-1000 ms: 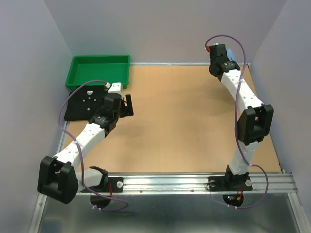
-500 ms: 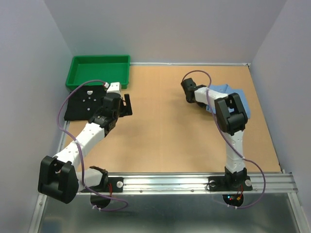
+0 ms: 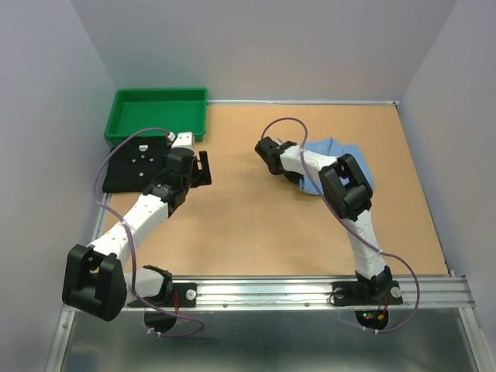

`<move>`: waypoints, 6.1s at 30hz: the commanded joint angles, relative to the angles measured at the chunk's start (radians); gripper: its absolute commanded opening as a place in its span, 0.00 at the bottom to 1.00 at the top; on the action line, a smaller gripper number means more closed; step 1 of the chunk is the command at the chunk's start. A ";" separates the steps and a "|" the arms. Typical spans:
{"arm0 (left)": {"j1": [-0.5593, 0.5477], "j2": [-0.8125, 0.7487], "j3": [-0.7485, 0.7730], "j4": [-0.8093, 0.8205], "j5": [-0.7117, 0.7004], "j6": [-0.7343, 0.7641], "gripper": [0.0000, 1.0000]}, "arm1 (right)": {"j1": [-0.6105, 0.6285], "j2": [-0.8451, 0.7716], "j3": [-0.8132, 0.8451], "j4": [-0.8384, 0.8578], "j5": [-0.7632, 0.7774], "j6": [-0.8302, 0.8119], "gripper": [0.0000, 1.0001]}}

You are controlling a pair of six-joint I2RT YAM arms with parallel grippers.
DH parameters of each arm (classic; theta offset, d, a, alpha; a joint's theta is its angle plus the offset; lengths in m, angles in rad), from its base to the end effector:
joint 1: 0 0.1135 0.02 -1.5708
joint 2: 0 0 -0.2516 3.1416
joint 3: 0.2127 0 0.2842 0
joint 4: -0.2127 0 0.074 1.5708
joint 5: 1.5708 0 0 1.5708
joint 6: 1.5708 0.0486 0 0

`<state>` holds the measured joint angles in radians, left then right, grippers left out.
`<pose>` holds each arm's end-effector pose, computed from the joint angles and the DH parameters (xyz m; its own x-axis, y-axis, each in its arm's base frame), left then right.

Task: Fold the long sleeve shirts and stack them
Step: Fold the shirt, then neatly place the folded shirt to the corner

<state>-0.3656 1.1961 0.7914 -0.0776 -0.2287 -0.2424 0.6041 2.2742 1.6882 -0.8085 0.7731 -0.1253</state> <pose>0.2975 -0.1021 0.2371 -0.4591 -0.0746 -0.8853 0.0520 0.9925 -0.1106 0.4032 0.2370 0.0946 -0.7657 -0.6371 -0.0881 -0.4046 0.5836 -0.7041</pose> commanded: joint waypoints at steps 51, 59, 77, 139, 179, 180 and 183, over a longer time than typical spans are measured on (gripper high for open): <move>0.004 -0.058 0.025 0.009 0.058 -0.018 0.88 | 0.220 -0.323 -0.210 0.497 -0.778 0.713 0.57; 0.002 -0.046 0.068 0.047 0.254 -0.227 0.77 | 0.057 -0.577 -0.335 0.491 -0.741 0.644 0.56; -0.015 0.404 0.055 0.242 0.270 -0.445 0.25 | -0.208 -0.510 -0.625 0.610 -0.951 0.565 0.30; -0.334 0.062 -0.477 0.565 0.098 -1.173 0.98 | -0.147 -0.817 -1.193 1.128 -1.055 1.254 0.43; -0.415 0.462 -0.471 0.963 -0.130 -1.630 0.96 | -0.144 -0.930 -1.098 1.043 -1.213 1.392 0.01; -0.415 0.479 -0.477 0.993 -0.142 -1.647 0.96 | -0.144 -0.935 -1.099 1.042 -1.215 1.392 0.00; -0.412 0.510 -0.460 1.022 -0.156 -1.647 0.96 | -0.142 -0.938 -1.104 1.037 -1.216 1.394 0.01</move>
<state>-0.7788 1.6524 0.3523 0.9581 -0.3370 -1.8587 0.4561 1.3708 0.5549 0.2157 -0.4152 1.2541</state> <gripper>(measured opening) 0.959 0.021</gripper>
